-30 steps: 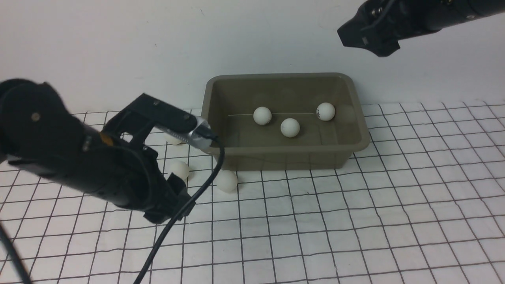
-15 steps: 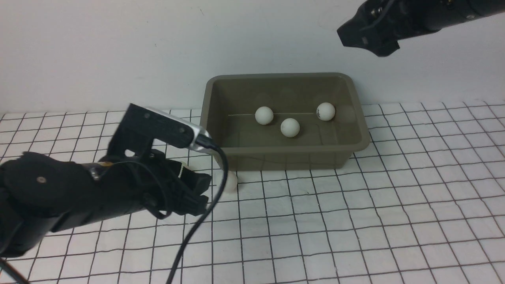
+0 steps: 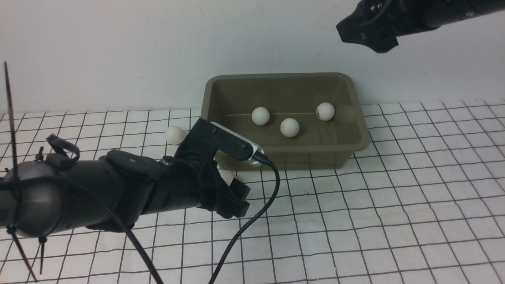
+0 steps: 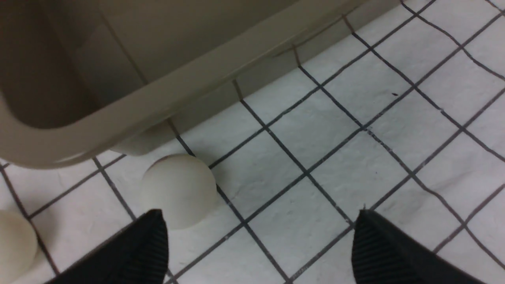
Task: Put the table tennis balls into the box on the white checkered tablecloth.
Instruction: 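Reach for and grasp a ping pong ball on the table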
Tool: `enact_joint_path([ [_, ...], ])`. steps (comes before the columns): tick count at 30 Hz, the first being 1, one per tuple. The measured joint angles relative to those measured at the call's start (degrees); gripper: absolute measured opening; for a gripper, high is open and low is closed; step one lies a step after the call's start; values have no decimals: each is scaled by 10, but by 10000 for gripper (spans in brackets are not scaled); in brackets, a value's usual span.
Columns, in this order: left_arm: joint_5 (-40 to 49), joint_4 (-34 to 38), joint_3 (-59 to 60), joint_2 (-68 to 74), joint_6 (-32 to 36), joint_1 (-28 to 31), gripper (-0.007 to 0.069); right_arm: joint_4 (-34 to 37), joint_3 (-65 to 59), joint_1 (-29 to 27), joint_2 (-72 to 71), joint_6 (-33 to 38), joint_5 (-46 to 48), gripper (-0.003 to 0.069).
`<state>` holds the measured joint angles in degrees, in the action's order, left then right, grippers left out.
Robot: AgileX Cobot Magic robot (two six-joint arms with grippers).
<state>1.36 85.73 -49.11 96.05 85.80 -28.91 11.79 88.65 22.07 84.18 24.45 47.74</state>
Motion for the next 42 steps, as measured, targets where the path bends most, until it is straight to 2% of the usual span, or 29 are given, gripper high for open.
enact_joint_path([
  [7, 1, 55, -14, 41, 12, 0, 566, 0, 0, 0, 0, 0, 0, 545],
  [34, -31, 71, -94, 151, 36, 8, 563, 0, 0, 0, 0, 1, 0, 536],
  [36, -32, 71, -98, 157, 36, 10, 543, 0, 0, 0, 0, 1, 0, 536],
  [38, -37, 72, -99, 161, 36, 11, 488, 0, 0, 0, 0, 2, 0, 536],
  [42, -53, 76, -99, 162, 36, 14, 243, 0, 0, 0, 0, 4, 0, 536],
])
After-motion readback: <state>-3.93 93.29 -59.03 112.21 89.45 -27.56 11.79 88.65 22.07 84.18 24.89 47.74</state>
